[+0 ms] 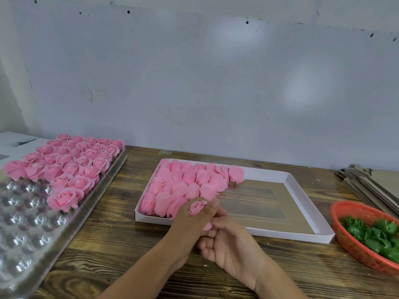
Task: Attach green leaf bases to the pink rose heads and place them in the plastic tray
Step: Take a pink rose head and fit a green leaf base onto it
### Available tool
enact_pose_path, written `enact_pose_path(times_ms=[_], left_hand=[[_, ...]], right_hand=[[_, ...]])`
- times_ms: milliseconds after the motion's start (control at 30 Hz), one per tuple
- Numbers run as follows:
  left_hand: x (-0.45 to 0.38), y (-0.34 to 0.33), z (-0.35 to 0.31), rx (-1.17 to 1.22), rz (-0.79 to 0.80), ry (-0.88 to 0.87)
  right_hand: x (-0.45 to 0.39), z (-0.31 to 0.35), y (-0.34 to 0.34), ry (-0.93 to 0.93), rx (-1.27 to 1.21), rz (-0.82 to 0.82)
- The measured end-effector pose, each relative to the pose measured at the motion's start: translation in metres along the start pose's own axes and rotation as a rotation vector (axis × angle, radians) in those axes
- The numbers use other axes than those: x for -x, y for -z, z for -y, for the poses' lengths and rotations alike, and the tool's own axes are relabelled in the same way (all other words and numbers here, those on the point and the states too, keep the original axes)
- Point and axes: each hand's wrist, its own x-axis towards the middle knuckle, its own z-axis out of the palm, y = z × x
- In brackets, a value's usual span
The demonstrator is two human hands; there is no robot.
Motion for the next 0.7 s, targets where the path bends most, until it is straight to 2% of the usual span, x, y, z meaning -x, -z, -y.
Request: enact_pose_path(times_ms=[133, 367, 533, 700], left_hand=[[-0.0004, 0.0014, 0.0014, -0.032, 0.01, 0.021], [0.0046, -0.0018, -0.0026, 0.007, 0.071, 0.015], [0.0049, -0.0009, -0.005, 0.056, -0.007, 0.007], [0.0022, -0.0023, -0.0033, 0.043, -0.04, -0.019]], right_hand=[[-0.0005, -0.0066, -0.0011, 0.043, 0.094, 0.022], [0.0003, -0.0009, 0.0059, -0.173, 0.022, 0.09], [-0.0017, -0.0038, -0.0004, 0.015, 0.126, -0.033], [-0.0034, -0.0096, -0.0025, 0.14, 0.048, -0.064]])
